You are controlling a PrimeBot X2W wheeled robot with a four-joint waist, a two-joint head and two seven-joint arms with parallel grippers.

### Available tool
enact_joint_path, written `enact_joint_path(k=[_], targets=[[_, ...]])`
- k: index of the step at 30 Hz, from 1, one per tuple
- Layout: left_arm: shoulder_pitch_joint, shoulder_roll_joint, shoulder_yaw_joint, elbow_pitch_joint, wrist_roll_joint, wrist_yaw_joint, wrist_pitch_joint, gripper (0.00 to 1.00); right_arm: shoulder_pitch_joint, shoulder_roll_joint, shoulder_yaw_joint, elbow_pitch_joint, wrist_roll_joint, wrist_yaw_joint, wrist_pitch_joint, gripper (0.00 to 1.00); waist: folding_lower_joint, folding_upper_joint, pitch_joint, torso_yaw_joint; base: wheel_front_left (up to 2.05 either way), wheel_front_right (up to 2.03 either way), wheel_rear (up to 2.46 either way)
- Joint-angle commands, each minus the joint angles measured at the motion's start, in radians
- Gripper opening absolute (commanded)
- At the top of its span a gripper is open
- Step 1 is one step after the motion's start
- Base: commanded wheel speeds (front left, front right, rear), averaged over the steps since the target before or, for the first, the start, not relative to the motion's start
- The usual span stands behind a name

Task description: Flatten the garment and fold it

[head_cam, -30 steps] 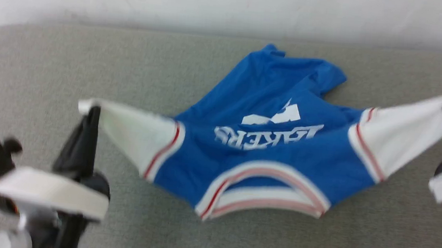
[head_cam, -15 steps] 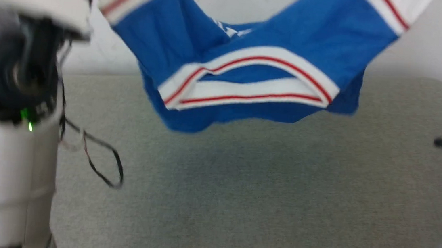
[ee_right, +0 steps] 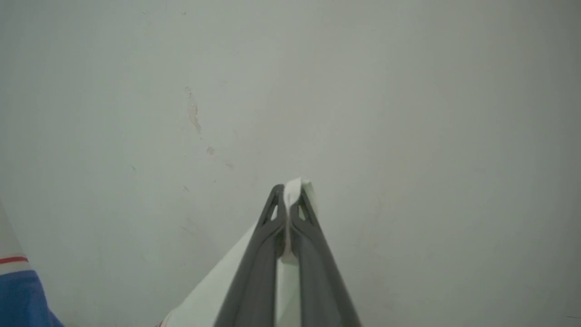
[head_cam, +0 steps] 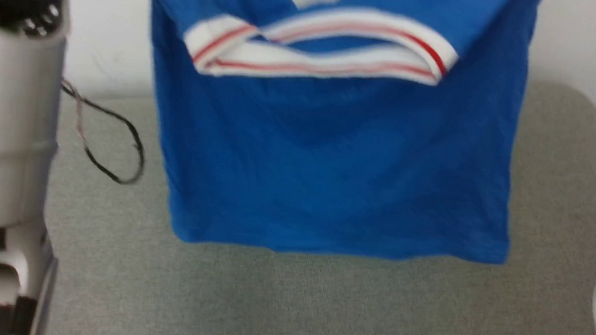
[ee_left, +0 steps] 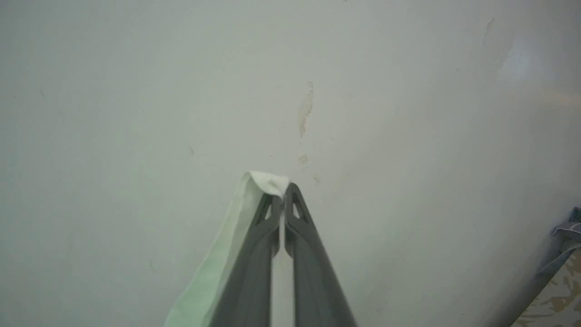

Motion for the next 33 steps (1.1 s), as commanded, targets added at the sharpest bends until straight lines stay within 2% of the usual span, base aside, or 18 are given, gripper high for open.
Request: enact_joint_path(k=[1, 7, 11, 17, 22, 26, 30, 33], targets=[[-0.042, 0.011, -0.004, 0.022, 0.024, 0.013, -0.008, 0.0, -0.034, 0.001, 0.002, 0.026, -0.019, -0.001, -0.017, 0.0, 0.0, -0.0001, 0.09, -0.015, 0.0, 0.0, 0.0], [-0.246, 0.028, -0.007, 0.096, 0.106, 0.04, -0.091, 0.0, -0.205, -0.007, -0.008, 0.128, -0.114, -0.001, -0.107, 0.0, 0.0, -0.0001, 0.272, -0.02, 0.0, 0.0, 0.0], [-0.369, 0.019, -0.007, 0.13, 0.126, 0.009, -0.179, 0.0, -0.32, -0.005, -0.029, 0.196, -0.18, -0.001, -0.173, 0.0, 0.0, -0.0001, 0.38, -0.012, 0.0, 0.0, 0.0], [-0.454, 0.001, 0.024, 0.171, 0.091, -0.07, -0.305, 0.0, -0.408, -0.019, -0.041, 0.262, -0.231, -0.001, -0.232, 0.0, 0.0, -0.0001, 0.508, 0.015, 0.0, 0.0, 0.0], [-0.439, -0.014, 0.067, 0.198, 0.029, -0.141, -0.386, 0.0, -0.426, -0.045, -0.044, 0.308, -0.24, -0.001, -0.276, 0.0, 0.0, -0.0001, 0.576, 0.043, 0.0, 0.0, 0.0], [-0.387, -0.026, 0.085, 0.198, -0.028, -0.203, -0.401, 0.0, -0.394, -0.07, -0.007, 0.317, -0.21, -0.001, -0.313, 0.0, 0.0, -0.0001, 0.572, 0.059, 0.0, 0.0, 0.0], [-0.275, -0.039, 0.089, 0.147, -0.105, -0.26, -0.347, 0.0, -0.307, -0.098, 0.046, 0.252, -0.103, -0.001, -0.31, 0.0, 0.0, -0.0001, 0.525, 0.07, 0.0, 0.0, 0.0], [-0.142, -0.033, 0.09, 0.048, -0.144, -0.269, -0.298, 0.0, -0.198, -0.129, 0.078, 0.143, 0.003, -0.001, -0.268, 0.0, 0.0, -0.0001, 0.48, 0.067, 0.0, 0.0, 0.0]])
